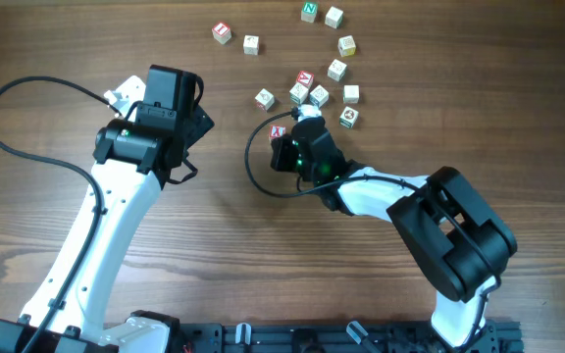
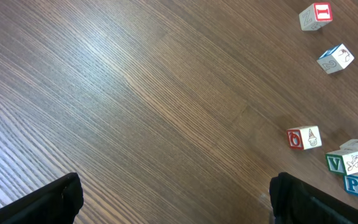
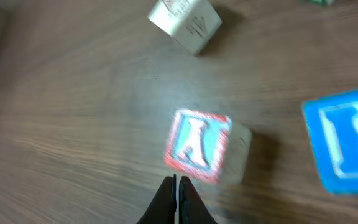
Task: Form a circle
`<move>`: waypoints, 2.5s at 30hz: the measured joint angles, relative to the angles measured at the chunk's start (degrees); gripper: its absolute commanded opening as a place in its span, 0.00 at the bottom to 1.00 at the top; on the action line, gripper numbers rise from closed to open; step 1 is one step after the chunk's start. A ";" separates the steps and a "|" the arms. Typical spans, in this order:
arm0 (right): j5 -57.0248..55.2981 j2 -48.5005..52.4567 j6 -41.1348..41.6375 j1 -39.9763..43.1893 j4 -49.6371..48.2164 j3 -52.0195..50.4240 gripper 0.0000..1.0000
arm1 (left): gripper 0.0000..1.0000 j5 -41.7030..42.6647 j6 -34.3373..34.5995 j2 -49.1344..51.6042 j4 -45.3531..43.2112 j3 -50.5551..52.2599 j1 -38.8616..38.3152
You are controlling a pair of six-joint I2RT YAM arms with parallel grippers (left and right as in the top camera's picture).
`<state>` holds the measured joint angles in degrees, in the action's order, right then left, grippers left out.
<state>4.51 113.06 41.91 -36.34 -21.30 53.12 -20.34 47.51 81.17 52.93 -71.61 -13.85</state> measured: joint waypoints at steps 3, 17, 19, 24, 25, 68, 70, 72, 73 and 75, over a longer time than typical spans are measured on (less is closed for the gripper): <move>-0.28 -3.23 -1.62 0.00 2.86 -0.11 0.05 | 1.00 0.00 -0.02 0.00 -0.02 0.00 0.00; -10.16 -11.63 -7.39 0.35 8.02 -0.07 0.04 | 1.00 0.02 0.00 0.00 0.00 0.00 0.00; -10.88 -10.34 -7.76 0.74 6.19 -0.07 0.05 | 1.00 0.00 0.00 0.00 -0.04 0.00 0.00; -11.19 -4.57 -7.78 0.92 2.23 -0.07 0.05 | 1.00 0.02 0.00 0.00 0.00 0.00 0.00; -11.13 -3.78 -7.78 0.92 1.90 -0.07 0.05 | 1.00 0.00 0.00 0.00 -0.02 0.00 0.00; -7.56 0.44 -11.34 0.94 -3.89 0.28 0.05 | 1.00 0.00 0.00 0.00 0.00 0.00 0.00; -6.95 0.44 -11.98 0.94 -4.76 0.28 0.04 | 1.00 0.00 0.00 0.00 0.00 0.00 0.00; -6.58 0.44 -12.26 0.94 -4.79 0.31 0.05 | 1.00 0.02 0.00 0.00 0.00 0.00 0.00; -6.43 0.44 -12.28 0.94 -4.81 0.31 0.04 | 1.00 0.00 0.00 0.00 0.00 0.00 0.00; -6.40 0.44 -12.46 0.94 -4.81 0.31 0.05 | 1.00 0.00 0.00 0.00 0.00 0.00 0.00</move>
<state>-1.89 113.49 29.45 -35.40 -26.11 53.43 -20.34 47.51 81.17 52.93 -71.61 -13.85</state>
